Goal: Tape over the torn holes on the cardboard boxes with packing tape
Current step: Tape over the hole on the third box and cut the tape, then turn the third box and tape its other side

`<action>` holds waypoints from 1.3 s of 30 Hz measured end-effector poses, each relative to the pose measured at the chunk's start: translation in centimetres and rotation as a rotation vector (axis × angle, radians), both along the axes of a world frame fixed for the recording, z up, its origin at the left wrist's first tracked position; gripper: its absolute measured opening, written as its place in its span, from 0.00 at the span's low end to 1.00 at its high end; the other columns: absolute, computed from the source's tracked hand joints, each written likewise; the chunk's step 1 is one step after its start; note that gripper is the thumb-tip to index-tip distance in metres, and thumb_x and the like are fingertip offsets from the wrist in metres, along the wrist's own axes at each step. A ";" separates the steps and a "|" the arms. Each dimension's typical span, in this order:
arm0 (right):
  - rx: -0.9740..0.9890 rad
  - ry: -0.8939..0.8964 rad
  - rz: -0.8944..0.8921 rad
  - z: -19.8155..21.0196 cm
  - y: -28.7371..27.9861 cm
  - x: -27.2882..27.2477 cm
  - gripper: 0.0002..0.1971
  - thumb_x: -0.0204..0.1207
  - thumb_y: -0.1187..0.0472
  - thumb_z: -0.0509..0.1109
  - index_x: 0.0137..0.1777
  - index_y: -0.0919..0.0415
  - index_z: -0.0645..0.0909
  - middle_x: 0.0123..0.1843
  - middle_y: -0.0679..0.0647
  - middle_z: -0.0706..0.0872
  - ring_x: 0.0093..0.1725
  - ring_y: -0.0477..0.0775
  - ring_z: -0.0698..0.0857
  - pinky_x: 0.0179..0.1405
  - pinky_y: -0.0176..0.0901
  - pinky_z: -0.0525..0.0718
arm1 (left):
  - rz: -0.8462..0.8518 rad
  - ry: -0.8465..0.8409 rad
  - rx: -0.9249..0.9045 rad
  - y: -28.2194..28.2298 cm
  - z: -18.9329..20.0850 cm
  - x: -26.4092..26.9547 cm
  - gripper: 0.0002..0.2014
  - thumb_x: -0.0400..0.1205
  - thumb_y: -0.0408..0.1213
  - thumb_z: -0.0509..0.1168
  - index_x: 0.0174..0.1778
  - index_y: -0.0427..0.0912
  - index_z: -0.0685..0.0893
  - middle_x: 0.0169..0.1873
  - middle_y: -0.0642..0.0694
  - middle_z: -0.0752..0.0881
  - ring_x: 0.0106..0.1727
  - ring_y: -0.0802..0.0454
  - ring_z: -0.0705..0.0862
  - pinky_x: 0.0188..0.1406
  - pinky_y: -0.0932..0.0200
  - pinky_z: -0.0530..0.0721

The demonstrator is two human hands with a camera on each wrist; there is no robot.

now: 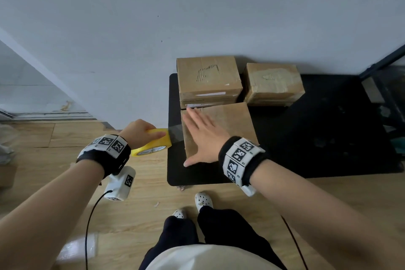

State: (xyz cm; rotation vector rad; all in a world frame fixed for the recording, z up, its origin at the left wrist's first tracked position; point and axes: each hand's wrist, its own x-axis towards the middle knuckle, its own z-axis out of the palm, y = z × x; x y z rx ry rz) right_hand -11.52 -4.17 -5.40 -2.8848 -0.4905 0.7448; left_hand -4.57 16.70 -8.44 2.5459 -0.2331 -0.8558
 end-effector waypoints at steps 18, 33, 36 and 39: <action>-0.299 0.074 0.033 2.5 3.6 3.2 0.64 0.54 0.44 0.85 0.83 0.60 0.48 0.82 0.64 0.47 0.82 0.66 0.49 0.76 0.66 0.64 | -0.160 -0.042 -0.006 2.5 4.1 0.9 0.15 0.76 0.50 0.69 0.31 0.42 0.82 0.27 0.48 0.79 0.32 0.51 0.76 0.32 0.59 0.71; 0.307 -0.041 -0.165 6.3 -0.2 2.9 0.66 0.51 0.41 0.85 0.83 0.48 0.45 0.82 0.53 0.45 0.82 0.61 0.55 0.80 0.57 0.63 | -0.227 -0.099 0.130 0.2 16.2 4.4 0.21 0.73 0.59 0.69 0.25 0.46 0.77 0.25 0.52 0.76 0.28 0.55 0.74 0.32 0.62 0.70; 0.372 -0.071 -0.184 5.8 -1.8 2.5 0.66 0.51 0.40 0.86 0.83 0.47 0.45 0.82 0.47 0.42 0.81 0.58 0.58 0.80 0.54 0.65 | -0.245 -0.093 0.136 -1.5 16.7 4.6 0.21 0.72 0.60 0.69 0.25 0.46 0.77 0.25 0.52 0.76 0.29 0.54 0.74 0.34 0.61 0.71; 0.449 -0.055 -0.237 5.3 -4.2 1.9 0.65 0.52 0.42 0.86 0.81 0.39 0.42 0.81 0.40 0.38 0.81 0.55 0.61 0.78 0.50 0.67 | -0.288 -0.092 0.137 -3.9 17.0 4.4 0.20 0.73 0.59 0.68 0.25 0.48 0.77 0.25 0.53 0.76 0.28 0.56 0.74 0.31 0.62 0.70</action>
